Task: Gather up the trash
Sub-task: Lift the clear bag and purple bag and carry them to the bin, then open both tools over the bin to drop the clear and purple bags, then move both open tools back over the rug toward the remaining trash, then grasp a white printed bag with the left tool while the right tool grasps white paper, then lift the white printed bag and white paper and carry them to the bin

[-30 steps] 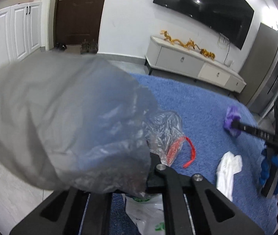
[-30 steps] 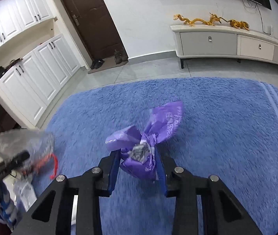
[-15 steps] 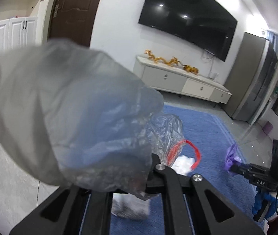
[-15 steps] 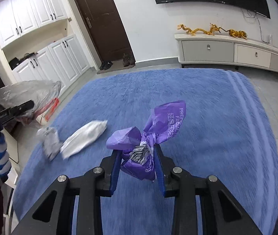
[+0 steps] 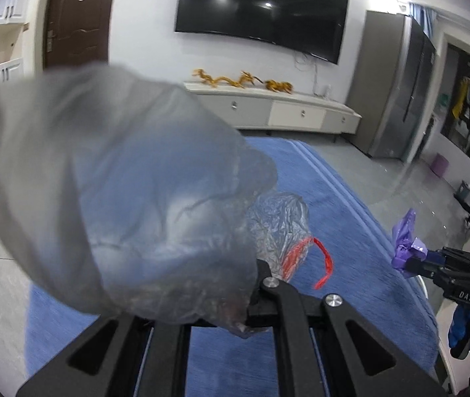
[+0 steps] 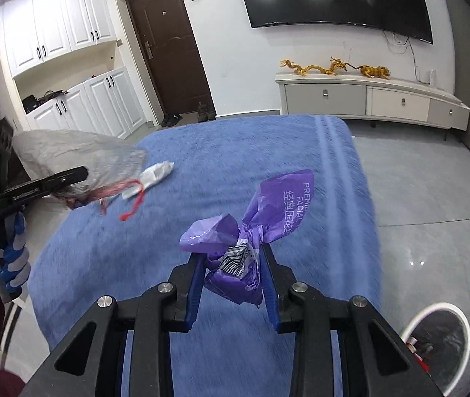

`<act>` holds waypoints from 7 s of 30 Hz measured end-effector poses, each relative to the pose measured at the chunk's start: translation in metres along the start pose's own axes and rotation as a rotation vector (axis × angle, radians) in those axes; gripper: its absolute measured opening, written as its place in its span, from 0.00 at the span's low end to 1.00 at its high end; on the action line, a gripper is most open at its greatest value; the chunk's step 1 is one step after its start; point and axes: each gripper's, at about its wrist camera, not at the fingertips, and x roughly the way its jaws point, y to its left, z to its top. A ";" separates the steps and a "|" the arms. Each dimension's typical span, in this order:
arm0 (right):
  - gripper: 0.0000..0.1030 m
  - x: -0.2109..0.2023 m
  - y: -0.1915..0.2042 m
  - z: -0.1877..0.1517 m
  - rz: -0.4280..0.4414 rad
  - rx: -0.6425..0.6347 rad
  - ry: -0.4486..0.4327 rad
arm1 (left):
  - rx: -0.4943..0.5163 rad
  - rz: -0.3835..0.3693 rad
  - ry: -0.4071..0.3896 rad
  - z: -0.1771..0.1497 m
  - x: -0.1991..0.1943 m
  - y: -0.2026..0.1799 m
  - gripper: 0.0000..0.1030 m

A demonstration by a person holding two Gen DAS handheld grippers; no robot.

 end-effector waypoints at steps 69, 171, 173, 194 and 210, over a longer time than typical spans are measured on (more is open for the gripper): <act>0.48 -0.084 -0.317 -0.192 -0.517 0.633 0.070 | 0.512 -0.428 0.418 -0.042 0.222 -0.499 0.50; 0.06 0.202 0.101 0.092 0.145 0.019 0.157 | -0.296 0.205 0.033 -0.023 0.069 0.159 0.36; 0.06 0.187 0.101 0.089 0.150 0.007 0.139 | -0.300 0.198 0.032 -0.027 0.063 0.156 0.35; 0.05 -0.071 0.007 0.030 0.042 0.044 -0.179 | -0.075 0.035 -0.066 0.002 -0.021 0.015 0.33; 0.05 -0.183 -0.148 -0.085 -0.268 0.337 -0.281 | 0.328 -0.313 0.089 0.006 0.043 -0.264 0.32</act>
